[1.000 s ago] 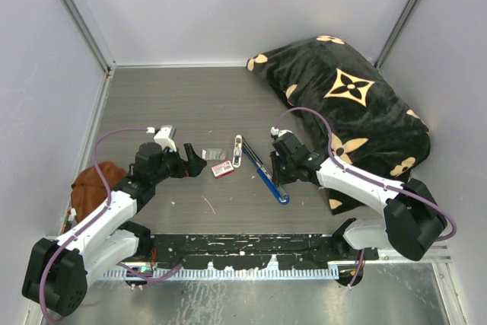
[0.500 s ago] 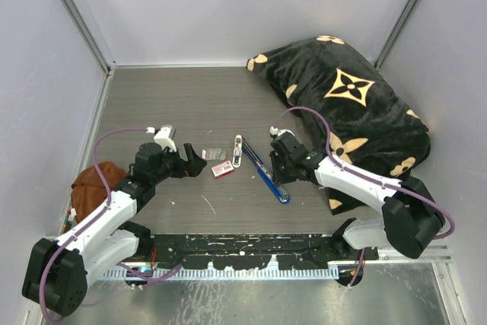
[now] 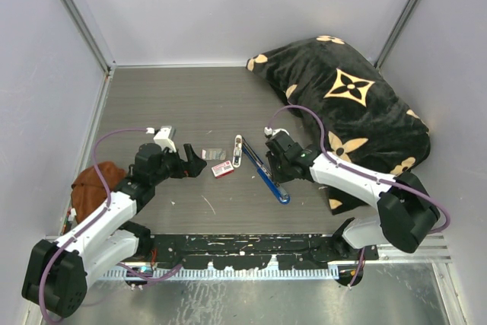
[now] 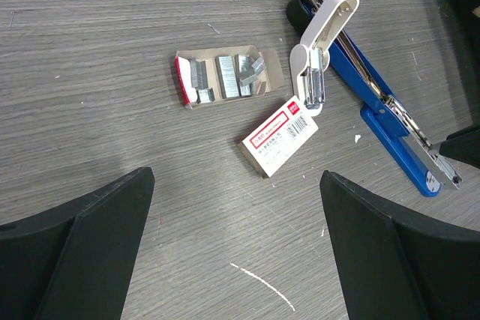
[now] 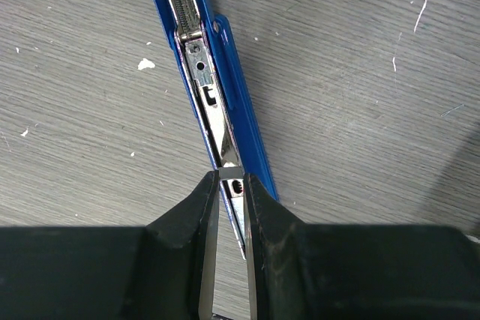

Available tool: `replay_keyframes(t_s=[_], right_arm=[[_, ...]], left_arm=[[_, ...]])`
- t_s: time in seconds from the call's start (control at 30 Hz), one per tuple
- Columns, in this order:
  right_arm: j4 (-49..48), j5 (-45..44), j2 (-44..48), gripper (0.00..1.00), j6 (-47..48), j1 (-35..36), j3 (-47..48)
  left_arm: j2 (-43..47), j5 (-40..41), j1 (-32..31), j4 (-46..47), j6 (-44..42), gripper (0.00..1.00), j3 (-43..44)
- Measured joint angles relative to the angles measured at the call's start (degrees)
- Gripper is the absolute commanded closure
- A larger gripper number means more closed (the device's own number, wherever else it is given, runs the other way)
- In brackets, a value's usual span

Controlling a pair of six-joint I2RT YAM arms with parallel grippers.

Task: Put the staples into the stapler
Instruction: Install the staple into the stapler.

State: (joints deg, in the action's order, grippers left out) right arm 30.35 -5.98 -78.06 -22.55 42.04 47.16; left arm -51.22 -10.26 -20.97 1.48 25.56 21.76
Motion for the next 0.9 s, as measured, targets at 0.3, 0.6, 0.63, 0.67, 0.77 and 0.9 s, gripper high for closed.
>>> replay_keyframes(t_s=[0.3,0.6,0.63,0.67,0.77,0.9], right_arm=[[0.5,0.0,-1.7,0.90,3.1,0.3,1.4],[0.0,1.0,-3.2,0.91,7.6,0.3,2.3],[-0.1,1.1,-3.3,0.91,7.8,0.3,2.3],[-0.1,1.1,-3.3,0.91,7.9,0.3,2.3],[-0.2,1.1,-3.3,0.91,7.9,0.3,2.3],[-1.7,1.1,-1.4,0.90,7.7,0.3,0.5]], left_arm=[[0.6,0.0,0.0,0.0,-0.1,0.04,-0.1],[1.0,0.0,0.0,0.0,-0.6,0.04,-0.1],[1.0,0.0,0.0,0.0,-0.6,0.04,-0.1],[1.1,0.0,0.0,0.0,-0.7,0.05,-0.1],[1.3,0.0,0.0,0.0,-0.8,0.04,-0.1],[1.4,0.0,0.0,0.0,-0.8,0.05,-0.2]])
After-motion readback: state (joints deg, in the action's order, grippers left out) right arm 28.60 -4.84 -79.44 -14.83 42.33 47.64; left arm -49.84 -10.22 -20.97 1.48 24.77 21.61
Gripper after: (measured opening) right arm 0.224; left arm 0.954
